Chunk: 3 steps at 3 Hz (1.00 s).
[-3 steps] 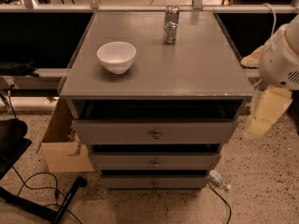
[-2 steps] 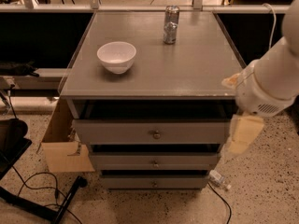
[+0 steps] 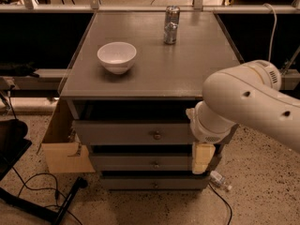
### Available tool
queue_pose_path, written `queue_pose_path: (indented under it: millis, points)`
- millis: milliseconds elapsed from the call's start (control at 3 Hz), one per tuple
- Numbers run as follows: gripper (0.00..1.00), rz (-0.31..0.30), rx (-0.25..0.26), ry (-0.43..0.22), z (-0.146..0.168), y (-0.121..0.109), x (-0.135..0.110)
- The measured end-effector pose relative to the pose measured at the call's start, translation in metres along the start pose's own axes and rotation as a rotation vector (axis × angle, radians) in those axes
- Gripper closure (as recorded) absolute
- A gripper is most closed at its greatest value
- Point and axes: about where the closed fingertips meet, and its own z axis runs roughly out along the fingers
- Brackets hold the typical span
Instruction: Open top drawer
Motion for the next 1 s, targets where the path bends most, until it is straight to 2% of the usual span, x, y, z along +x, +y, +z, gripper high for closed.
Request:
queue_pose_path:
  millis: [333,667,1000]
  points:
    - [0.00,-0.028,-0.023,0.049,0.040,-0.012,-0.009]
    - [0.00,-0.024,-0.050,0.090,0.069,-0.024,-0.014]
    - [0.00,0.018,-0.083,0.119,0.090,-0.035,-0.017]
